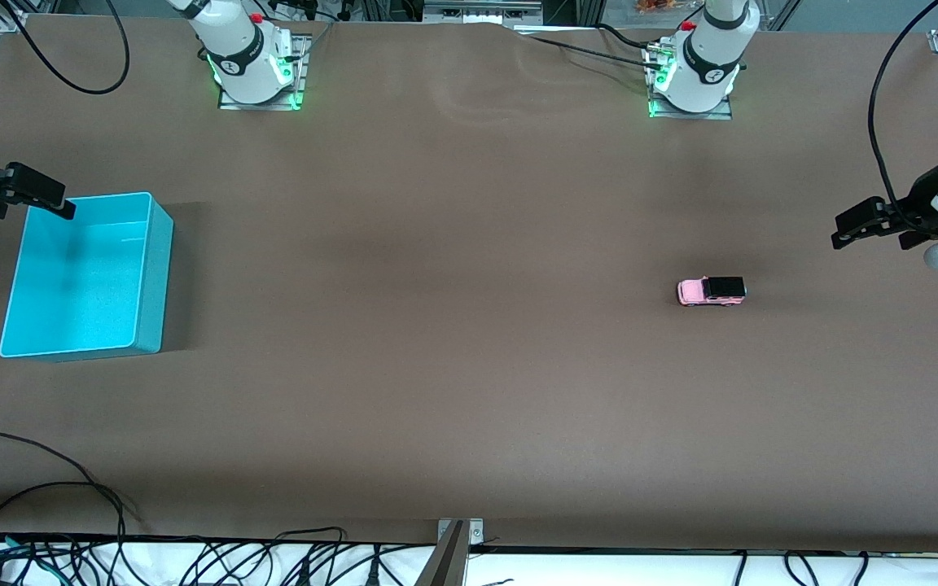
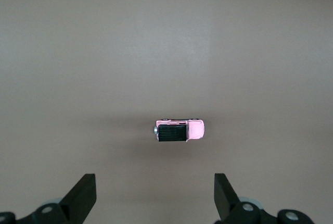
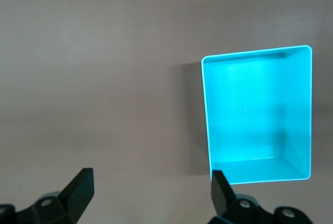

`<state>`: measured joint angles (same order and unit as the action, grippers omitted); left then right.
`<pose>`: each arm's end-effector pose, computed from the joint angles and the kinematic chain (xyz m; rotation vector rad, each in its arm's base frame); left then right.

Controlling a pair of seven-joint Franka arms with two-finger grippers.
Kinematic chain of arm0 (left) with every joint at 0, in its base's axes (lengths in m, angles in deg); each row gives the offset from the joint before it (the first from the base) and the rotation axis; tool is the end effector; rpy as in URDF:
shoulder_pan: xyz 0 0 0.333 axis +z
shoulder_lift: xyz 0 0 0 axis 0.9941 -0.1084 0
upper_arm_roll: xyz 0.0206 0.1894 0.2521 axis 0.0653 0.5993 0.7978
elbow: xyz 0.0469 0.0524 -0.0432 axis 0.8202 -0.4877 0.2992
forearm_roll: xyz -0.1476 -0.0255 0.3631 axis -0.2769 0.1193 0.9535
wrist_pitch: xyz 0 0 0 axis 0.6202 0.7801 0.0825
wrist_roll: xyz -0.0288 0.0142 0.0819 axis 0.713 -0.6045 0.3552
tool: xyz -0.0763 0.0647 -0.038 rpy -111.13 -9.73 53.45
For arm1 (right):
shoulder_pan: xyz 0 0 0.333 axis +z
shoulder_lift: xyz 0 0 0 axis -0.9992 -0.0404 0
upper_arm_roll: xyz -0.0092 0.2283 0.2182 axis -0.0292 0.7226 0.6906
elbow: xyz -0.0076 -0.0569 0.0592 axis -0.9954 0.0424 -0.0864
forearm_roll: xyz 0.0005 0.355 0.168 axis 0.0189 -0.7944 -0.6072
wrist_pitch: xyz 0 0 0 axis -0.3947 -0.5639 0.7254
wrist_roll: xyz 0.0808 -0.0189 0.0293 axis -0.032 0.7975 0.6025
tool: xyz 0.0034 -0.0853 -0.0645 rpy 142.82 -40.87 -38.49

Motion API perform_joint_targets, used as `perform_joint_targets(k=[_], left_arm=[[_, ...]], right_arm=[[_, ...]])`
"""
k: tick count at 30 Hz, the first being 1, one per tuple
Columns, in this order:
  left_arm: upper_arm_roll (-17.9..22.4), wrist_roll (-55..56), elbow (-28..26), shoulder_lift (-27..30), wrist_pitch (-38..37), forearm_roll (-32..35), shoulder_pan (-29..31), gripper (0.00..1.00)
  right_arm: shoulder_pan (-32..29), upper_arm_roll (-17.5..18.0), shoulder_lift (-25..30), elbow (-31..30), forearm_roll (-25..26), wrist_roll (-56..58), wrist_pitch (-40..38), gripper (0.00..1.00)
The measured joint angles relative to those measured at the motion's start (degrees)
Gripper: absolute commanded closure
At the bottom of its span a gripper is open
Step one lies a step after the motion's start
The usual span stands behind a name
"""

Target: Wind and store pink jeep toy

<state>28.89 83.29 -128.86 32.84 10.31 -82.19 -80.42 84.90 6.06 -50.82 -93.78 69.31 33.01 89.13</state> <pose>0.5823 0.0241 0.5641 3.1221 0.0344 -0.0333 0.5770 -0.0306 0.6010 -3.0907 0.0285 0.0498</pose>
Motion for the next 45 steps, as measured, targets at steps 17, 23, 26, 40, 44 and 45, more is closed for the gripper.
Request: perform_joint_targets(k=[17,23,26,40,44,45], left_arm=[[0.14,9.99,-0.20,-1.17,-0.08,0.15,0.04,0.00],[0.10,22.60,-0.41,-2.67,-0.07,0.17,0.03,0.00],[0.06,28.08,-0.63,-3.53,-0.07,0.17,0.01,0.00],[-0.01,59.66,-1.33,-9.72,1.50,0.17,-0.01,0.00],[-0.01,67.66,-1.67,-11.73,2.18,0.17,-0.01,0.00],[-0.02,69.37,-1.93,-12.15,2.73,0.17,-0.02,0.00]], right_arm=[[0.02,0.02,-0.03,0.00,0.00,0.00,0.00,0.00],[0.02,0.03,-0.03,0.00,0.00,0.01,0.00,0.00],[0.02,0.03,-0.04,0.00,0.00,0.01,0.00,0.00],[0.03,0.04,-0.13,0.00,0.00,0.01,-0.04,0.00],[0.03,0.04,-0.15,0.00,0.00,0.01,-0.06,0.00],[0.03,0.04,-0.16,0.00,0.00,0.01,-0.06,0.00]])
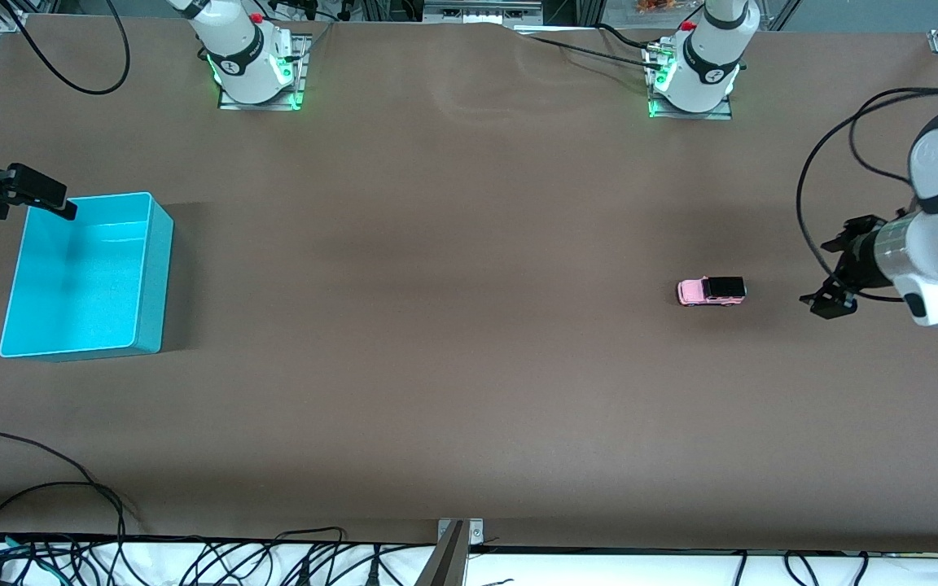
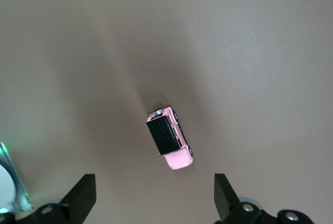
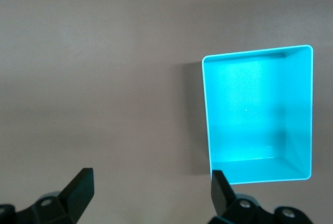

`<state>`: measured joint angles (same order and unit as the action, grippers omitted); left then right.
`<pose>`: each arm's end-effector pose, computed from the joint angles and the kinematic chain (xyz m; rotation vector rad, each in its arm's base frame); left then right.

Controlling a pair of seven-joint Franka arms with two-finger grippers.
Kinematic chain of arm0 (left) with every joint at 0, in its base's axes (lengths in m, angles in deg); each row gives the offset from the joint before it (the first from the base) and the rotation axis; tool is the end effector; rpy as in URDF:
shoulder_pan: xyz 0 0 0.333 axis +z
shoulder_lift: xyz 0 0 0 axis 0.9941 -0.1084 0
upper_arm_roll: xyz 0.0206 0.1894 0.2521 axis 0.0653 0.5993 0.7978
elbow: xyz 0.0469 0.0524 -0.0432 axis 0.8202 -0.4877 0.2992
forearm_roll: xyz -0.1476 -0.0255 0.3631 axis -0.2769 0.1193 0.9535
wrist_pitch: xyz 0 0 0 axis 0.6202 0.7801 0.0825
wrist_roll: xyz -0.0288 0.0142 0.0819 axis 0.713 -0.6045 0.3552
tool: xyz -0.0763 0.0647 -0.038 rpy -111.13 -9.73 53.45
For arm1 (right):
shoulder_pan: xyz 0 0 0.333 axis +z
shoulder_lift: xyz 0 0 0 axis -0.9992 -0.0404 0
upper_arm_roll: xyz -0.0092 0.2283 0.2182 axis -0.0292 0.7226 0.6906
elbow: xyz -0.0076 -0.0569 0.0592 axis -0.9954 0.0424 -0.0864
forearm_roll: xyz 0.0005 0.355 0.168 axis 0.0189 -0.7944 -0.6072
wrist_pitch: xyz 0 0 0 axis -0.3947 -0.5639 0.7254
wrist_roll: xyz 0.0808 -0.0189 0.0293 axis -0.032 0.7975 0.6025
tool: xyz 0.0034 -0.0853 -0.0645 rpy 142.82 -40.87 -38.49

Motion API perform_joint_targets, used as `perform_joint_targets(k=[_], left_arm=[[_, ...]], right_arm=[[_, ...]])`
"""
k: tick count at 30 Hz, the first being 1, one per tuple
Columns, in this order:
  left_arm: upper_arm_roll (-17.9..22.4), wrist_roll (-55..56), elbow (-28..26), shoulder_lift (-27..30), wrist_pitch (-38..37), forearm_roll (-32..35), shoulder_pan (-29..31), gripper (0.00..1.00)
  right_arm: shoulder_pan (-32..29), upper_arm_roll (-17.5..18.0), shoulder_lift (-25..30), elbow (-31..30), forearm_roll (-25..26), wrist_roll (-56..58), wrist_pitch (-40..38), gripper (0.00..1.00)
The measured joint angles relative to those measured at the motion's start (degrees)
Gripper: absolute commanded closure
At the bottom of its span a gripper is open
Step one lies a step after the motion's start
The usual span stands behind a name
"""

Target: Wind and store pink jeep toy

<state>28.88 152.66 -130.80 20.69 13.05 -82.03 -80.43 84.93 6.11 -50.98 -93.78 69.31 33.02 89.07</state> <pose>0.6176 0.0262 0.4239 -2.4660 -1.7499 0.2958 0.5776 -0.0298 0.5993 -3.0904 0.0261 0.0557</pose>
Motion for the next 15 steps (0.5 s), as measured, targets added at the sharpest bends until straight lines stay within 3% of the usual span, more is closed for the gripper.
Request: perform_joint_targets(k=[15], left_arm=[[-0.04,17.06,-14.67,-1.48,19.55,0.00,0.00,0.00]], right_arm=[[0.01,0.00,-0.03,0.00,0.00,0.00,-0.02,0.00]])
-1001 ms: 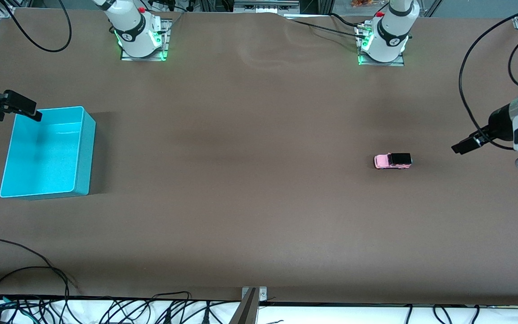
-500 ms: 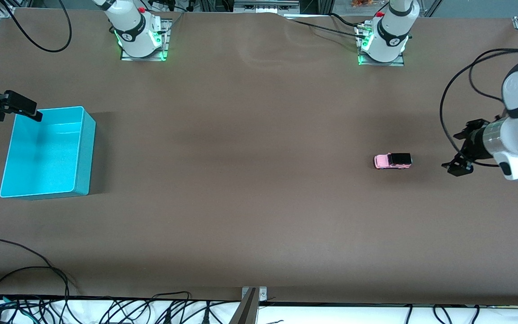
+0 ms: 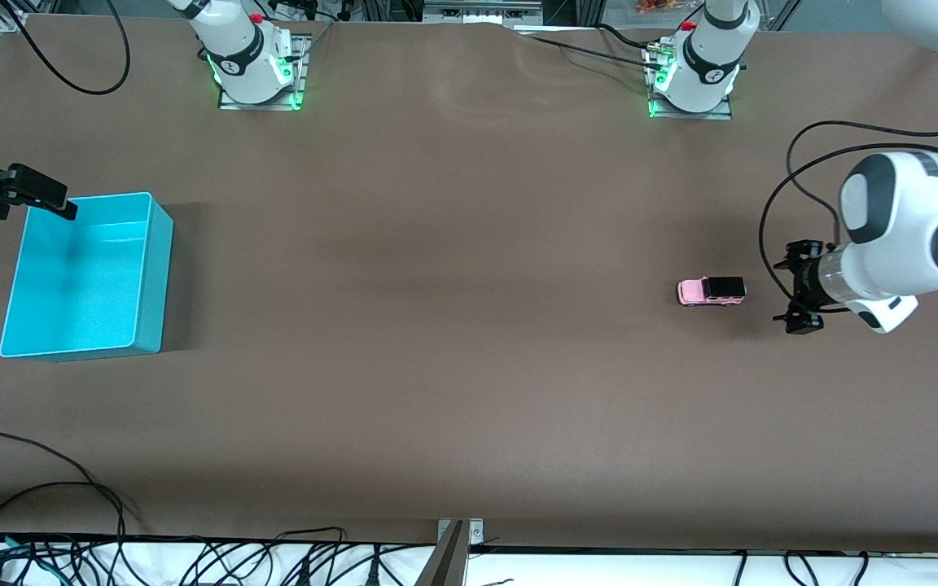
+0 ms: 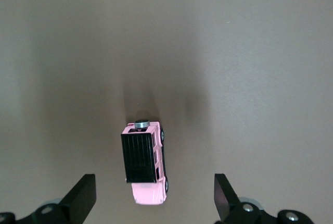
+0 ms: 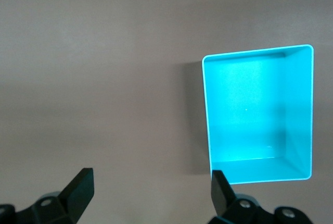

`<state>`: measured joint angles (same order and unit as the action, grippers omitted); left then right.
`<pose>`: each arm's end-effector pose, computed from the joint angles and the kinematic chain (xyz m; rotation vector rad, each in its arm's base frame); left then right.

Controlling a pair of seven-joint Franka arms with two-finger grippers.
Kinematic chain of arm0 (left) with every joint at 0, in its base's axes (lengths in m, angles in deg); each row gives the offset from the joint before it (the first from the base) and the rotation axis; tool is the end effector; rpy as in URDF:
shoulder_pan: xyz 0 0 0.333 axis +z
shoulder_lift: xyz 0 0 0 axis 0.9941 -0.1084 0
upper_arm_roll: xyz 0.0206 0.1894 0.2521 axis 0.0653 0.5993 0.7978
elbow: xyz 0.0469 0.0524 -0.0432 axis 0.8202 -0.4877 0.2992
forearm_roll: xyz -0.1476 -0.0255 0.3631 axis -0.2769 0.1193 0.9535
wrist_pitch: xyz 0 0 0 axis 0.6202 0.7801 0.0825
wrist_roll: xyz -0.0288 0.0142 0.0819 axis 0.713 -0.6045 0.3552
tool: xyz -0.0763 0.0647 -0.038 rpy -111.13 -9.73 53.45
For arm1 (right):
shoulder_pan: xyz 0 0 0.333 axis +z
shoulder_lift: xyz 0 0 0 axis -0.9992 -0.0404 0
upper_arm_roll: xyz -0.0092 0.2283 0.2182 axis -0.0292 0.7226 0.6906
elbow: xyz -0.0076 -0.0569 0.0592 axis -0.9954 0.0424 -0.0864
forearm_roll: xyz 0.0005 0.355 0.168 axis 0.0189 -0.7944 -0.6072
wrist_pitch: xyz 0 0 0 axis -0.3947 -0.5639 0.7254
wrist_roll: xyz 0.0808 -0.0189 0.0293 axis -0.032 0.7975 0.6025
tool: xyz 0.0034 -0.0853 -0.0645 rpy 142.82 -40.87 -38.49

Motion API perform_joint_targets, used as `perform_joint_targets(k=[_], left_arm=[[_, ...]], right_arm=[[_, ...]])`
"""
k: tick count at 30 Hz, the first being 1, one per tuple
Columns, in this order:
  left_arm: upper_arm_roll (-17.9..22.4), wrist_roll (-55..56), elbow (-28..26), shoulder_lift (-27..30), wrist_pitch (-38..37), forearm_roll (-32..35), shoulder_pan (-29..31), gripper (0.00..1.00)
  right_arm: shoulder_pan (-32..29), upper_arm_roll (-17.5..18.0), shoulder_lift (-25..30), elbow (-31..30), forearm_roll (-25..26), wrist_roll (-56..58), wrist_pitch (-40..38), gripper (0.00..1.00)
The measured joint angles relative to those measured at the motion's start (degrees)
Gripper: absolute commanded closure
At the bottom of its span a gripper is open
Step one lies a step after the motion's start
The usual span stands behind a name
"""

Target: Wind and store pink jeep toy

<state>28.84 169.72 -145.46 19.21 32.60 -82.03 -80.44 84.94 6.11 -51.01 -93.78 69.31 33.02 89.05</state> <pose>0.5986 0.0251 0.3183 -2.1887 -2.1128 0.2008 0.5777 -0.0297 0.5990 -3.0903 0.0258 0.0571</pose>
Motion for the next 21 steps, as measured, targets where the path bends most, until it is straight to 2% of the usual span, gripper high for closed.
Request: perform_joint_targets(k=[11,21], left_arm=[[-0.23,5.70,-10.82,-0.03,12.04,0.00,0.00,0.00],[-2.60,6.20,-15.41,-0.05,17.41,0.00,-0.16,0.00]], right_arm=[[0.00,0.00,0.00,0.00,0.00,0.00,-0.01,0.00],[0.00,0.00,0.00,0.00,0.00,0.00,-0.02,0.00]])
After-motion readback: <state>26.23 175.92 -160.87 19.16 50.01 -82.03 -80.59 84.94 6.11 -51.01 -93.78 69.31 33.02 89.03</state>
